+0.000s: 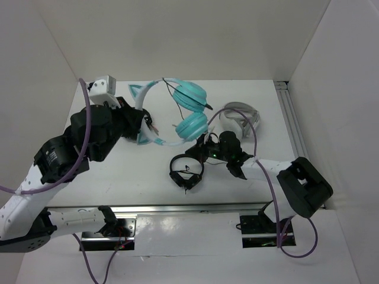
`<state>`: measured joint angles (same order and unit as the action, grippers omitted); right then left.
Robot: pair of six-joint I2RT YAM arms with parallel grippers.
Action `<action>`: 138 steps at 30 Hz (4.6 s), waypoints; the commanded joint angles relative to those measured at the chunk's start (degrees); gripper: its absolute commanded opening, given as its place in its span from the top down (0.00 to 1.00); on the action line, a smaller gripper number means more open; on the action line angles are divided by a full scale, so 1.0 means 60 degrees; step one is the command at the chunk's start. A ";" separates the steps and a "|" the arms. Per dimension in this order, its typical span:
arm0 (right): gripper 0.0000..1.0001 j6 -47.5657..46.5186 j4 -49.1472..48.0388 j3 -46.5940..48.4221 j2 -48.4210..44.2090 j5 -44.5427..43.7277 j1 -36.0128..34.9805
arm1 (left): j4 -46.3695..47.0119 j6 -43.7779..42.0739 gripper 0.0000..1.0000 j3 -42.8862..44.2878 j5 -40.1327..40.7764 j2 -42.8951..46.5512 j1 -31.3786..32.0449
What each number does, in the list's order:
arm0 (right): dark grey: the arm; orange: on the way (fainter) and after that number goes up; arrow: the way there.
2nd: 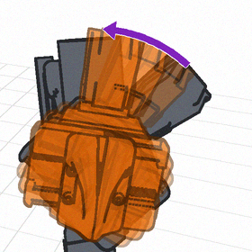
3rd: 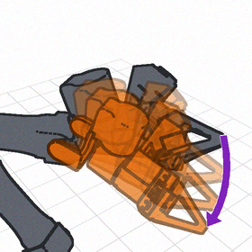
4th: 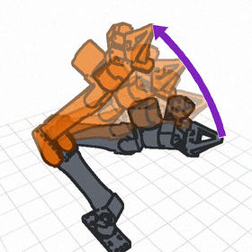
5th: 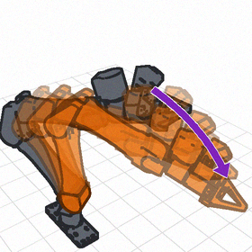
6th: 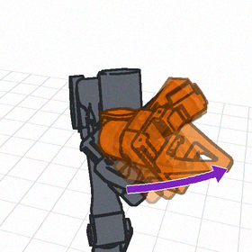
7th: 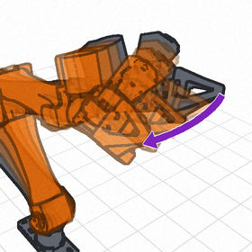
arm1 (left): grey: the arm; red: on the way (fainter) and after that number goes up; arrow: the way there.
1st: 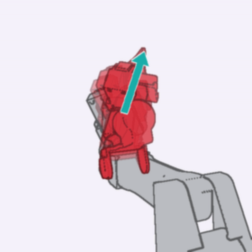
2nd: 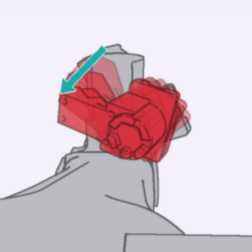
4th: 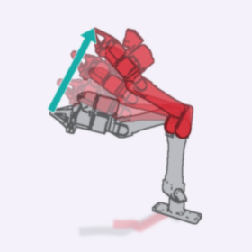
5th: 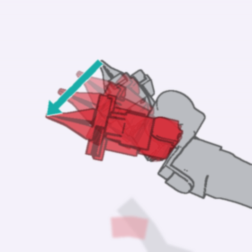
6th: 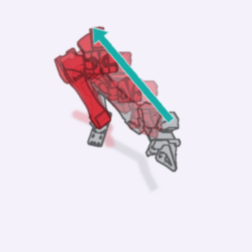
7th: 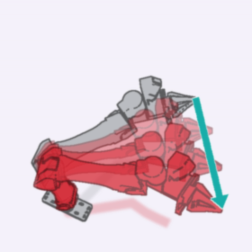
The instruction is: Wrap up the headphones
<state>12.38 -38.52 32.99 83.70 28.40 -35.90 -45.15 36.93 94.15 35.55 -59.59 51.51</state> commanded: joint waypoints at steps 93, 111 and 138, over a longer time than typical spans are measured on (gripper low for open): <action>0.80 0.0368 -0.0800 0.3290 0.3085 0.0261 -0.0301 | -0.2788 0.0817 1.00 0.2839 -0.0024 -0.1523 0.0703; 0.83 0.0632 -0.1094 0.2749 0.3262 0.0480 -0.0213 | -0.2964 0.1931 1.00 0.2634 0.1092 -0.1334 0.0219; 0.75 0.0910 -0.1343 0.2470 0.3525 0.0847 -0.0213 | -0.2700 0.2019 1.00 0.2150 0.0623 -0.0966 -0.0894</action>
<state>17.87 -42.65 48.49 104.51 32.45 -37.54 -68.12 46.52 106.48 39.70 -67.18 46.92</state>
